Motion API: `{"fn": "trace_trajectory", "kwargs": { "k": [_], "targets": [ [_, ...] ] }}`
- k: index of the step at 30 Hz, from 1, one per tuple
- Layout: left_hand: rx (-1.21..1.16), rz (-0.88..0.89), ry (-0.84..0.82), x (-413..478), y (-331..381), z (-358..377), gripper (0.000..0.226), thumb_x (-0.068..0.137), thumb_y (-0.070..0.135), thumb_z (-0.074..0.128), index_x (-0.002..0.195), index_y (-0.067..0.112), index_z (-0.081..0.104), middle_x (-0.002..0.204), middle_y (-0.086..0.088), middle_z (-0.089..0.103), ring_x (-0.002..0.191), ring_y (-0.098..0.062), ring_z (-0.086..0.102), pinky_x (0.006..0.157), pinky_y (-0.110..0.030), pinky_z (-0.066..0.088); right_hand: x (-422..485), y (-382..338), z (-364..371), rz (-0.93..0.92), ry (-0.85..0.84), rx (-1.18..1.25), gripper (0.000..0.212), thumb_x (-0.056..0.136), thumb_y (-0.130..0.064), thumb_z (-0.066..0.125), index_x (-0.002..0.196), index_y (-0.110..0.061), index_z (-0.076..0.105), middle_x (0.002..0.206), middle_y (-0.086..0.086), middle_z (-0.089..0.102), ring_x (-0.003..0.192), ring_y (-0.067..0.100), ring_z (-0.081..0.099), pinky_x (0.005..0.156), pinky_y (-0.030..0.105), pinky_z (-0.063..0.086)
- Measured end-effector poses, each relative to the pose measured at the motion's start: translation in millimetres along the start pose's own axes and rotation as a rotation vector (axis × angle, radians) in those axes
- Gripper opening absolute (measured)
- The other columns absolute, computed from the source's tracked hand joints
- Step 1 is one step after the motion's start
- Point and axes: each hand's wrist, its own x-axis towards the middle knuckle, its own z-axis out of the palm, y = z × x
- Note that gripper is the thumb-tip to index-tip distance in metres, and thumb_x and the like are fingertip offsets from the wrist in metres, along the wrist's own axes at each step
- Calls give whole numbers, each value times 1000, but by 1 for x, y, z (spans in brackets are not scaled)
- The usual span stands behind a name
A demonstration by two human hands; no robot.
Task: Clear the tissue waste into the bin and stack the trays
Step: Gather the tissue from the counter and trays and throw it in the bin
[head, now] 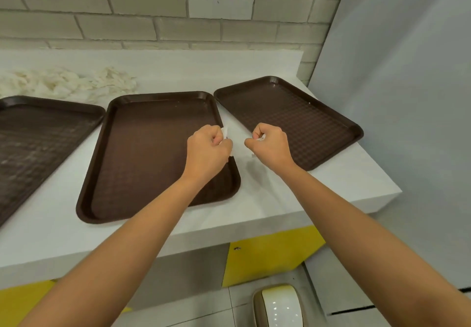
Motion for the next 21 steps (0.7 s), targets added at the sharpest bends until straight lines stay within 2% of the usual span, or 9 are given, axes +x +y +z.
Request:
{"fn": "trace_trajectory", "kwargs": {
  "k": [3, 5, 7, 10, 12, 14, 17, 19, 21],
  "targets": [
    [7, -5, -15, -24, 8, 12, 39, 78, 0, 54, 55, 15, 27, 61, -5, 40, 60, -40, 57, 57, -40, 46, -21, 10, -17, -10, -20, 25, 17, 77, -7, 62, 65, -8, 50, 62, -2, 48, 53, 7, 47, 54, 14, 39],
    [-48, -33, -21, -41, 14, 25, 36, 81, -1, 52, 58, 15, 29, 60, -12, 44, 48, -27, 52, 52, -34, 42, -35, 21, -30, -13, -24, 48, 20, 77, -6, 61, 62, -11, 48, 64, 0, 50, 55, 10, 52, 54, 16, 42],
    [-138, -72, -26, -60, 24, 38, 27, 81, -3, 47, 65, 16, 36, 70, -15, 54, 44, -16, 48, 47, -25, 38, -48, 34, -46, -15, -36, 61, 21, 76, -7, 62, 62, -13, 47, 67, 0, 53, 54, 14, 57, 54, 19, 44],
    [-219, -113, -5, -90, 34, 60, 34, 80, -6, 42, 82, 26, 53, 77, 0, 60, 49, -11, 47, 48, -24, 39, -69, 55, -73, -17, -84, 74, 17, 76, -8, 64, 67, -14, 51, 70, -5, 55, 47, 11, 57, 50, 20, 44],
    [-219, -133, -5, -108, 36, 76, 42, 80, -5, 42, 88, 31, 61, 72, 6, 62, 55, -11, 48, 49, -25, 40, -84, 71, -87, -33, -94, 100, 15, 77, -12, 68, 70, -17, 55, 68, -6, 58, 43, 9, 57, 50, 19, 46],
    [-193, -158, -4, -128, 35, 91, 38, 79, -2, 45, 75, 30, 66, 60, 13, 61, 53, -10, 49, 51, -27, 40, -100, 89, -97, -30, -116, 113, 14, 79, -19, 71, 71, -20, 60, 62, -3, 60, 41, 8, 56, 52, 17, 46],
    [-164, -197, -29, -161, 29, 114, 31, 75, 5, 44, 54, 24, 56, 43, 12, 51, 48, -15, 44, 50, -27, 34, -125, 118, -103, -21, -206, 127, 22, 81, -27, 71, 64, -17, 62, 53, 1, 57, 38, 12, 52, 49, 21, 45],
    [-173, -243, -47, -181, 21, 127, 24, 71, 12, 44, 50, 22, 52, 39, 10, 48, 46, -17, 40, 48, -26, 31, -140, 137, -103, 2, -262, 112, 35, 83, -31, 69, 59, -7, 61, 48, 4, 54, 37, 9, 47, 47, 24, 41],
    [-187, -309, -54, -198, 9, 141, 23, 73, 15, 44, 51, 18, 49, 38, 9, 45, 44, -17, 38, 46, -25, 29, -156, 157, -100, 32, -298, 54, 43, 86, -35, 64, 50, -13, 57, 44, 0, 51, 35, 6, 44, 49, 25, 38]
  ]
}}
